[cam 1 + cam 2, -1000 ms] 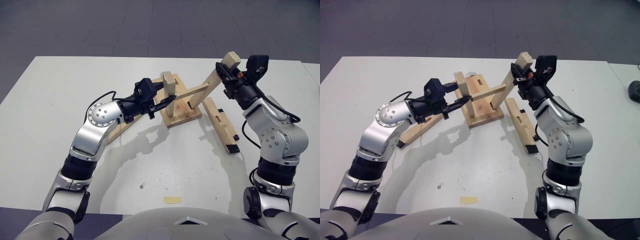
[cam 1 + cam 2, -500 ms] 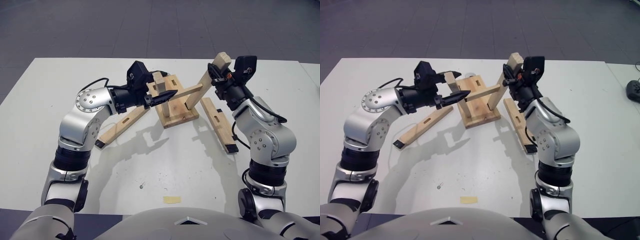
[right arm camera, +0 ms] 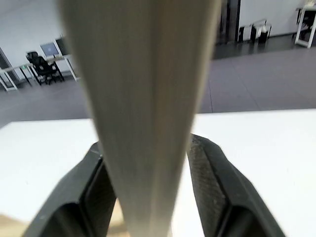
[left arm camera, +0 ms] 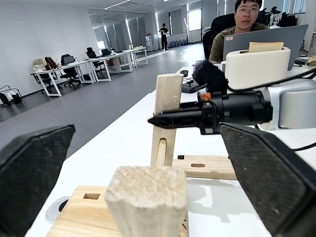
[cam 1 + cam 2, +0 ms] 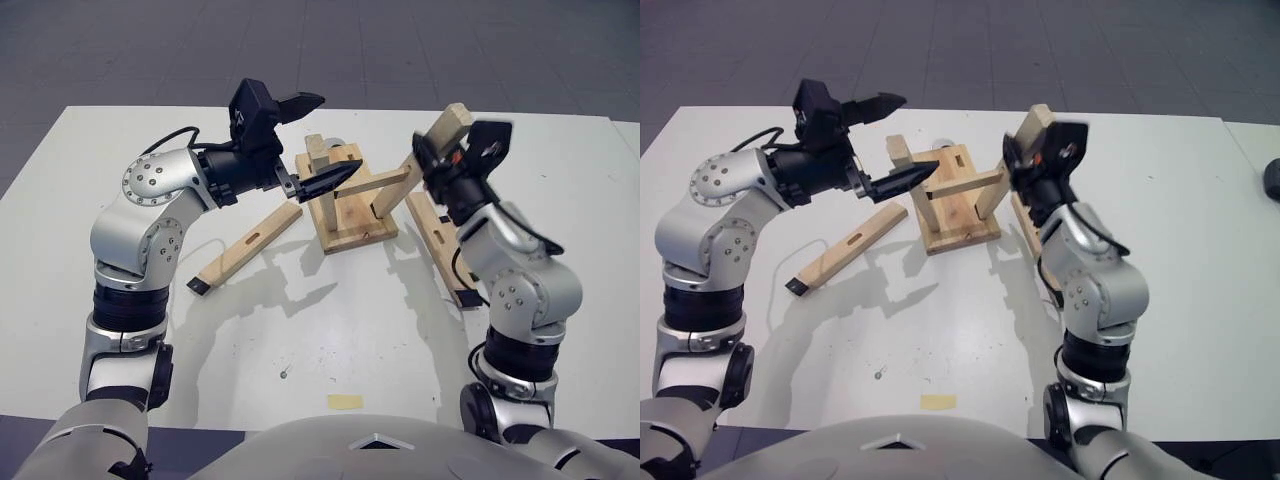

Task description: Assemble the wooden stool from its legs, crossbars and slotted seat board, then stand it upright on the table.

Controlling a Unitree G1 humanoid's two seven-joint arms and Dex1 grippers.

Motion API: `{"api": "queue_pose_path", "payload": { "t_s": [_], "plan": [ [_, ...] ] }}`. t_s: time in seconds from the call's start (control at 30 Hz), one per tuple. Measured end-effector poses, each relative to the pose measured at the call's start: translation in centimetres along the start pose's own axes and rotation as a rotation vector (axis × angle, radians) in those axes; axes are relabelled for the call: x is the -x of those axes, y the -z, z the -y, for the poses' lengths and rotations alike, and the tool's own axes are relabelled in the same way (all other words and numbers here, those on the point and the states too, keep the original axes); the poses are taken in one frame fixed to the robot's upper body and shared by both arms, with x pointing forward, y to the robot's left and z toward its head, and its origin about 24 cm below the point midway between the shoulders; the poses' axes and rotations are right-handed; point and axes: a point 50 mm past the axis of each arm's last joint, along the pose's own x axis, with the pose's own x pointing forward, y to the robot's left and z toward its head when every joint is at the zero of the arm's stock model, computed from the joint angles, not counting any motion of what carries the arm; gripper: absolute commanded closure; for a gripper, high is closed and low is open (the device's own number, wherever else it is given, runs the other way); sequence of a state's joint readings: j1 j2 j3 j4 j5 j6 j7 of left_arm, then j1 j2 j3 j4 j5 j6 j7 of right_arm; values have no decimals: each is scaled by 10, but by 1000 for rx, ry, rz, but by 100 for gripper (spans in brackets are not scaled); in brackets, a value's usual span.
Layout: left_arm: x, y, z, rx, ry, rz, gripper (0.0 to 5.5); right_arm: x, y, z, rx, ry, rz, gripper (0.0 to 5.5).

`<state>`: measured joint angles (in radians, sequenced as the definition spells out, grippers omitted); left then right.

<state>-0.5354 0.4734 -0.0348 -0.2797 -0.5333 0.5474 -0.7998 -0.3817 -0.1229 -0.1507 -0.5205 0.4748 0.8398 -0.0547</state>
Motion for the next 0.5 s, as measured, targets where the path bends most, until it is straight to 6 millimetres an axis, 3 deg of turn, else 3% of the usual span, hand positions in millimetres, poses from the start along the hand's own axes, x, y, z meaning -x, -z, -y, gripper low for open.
{"api": "queue_pose_path", "payload": {
  "t_s": [0.13, 0.4, 0.5],
  "plan": [
    [0, 1, 0, 11, 11, 3, 10, -5, -54, -12, -38, -58, 231, 212],
    [-1, -8, -6, 51, -48, 95, 10, -8, -148, -12, 17, -80, 583, 66],
    [-6, -15, -8, 61, -80, 146, 10, -14, -156, -14, -7, -102, 611, 16]
  ]
}}
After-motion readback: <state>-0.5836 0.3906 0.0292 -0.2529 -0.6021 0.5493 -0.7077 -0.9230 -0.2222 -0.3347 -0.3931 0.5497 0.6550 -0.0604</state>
